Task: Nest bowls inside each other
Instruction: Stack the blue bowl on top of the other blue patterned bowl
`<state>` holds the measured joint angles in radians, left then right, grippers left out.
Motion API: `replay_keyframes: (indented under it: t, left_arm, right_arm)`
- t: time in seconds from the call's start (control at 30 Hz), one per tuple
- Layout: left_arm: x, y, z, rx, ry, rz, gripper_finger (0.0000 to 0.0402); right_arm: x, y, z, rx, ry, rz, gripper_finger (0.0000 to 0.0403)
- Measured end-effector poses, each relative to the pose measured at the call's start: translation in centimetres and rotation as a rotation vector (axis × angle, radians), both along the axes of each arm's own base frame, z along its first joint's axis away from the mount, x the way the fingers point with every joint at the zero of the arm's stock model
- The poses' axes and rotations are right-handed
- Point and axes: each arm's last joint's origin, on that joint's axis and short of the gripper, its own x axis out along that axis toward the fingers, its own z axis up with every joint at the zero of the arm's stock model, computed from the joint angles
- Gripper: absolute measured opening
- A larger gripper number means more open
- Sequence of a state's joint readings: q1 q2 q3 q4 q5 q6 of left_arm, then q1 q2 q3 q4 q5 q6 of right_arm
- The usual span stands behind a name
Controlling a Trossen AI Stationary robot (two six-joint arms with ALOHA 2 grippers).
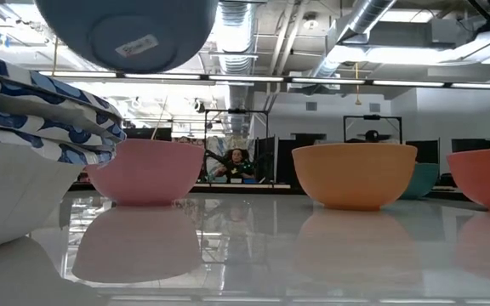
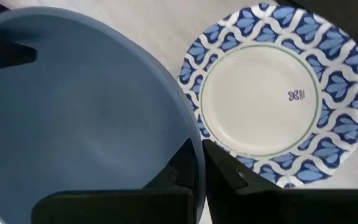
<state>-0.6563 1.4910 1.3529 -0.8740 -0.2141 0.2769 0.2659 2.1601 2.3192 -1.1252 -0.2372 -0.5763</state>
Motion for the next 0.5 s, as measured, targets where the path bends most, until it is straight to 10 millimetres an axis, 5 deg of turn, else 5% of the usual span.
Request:
replay_keyframes:
  t: [0.2,0.5]
  left_arm:
    - [0.03,0.03,0.00,0.006,-0.004,0.004,0.0000]
    - [0.10,0.17,0.06,0.032,-0.037,0.067,0.0014]
  right_arm:
    - [-0.14,0.07,-0.41,-0.065,0.012,-0.002,0.0014]
    - [-0.27,-0.03,-0.36,-0.064,0.029,-0.036,0.0012]
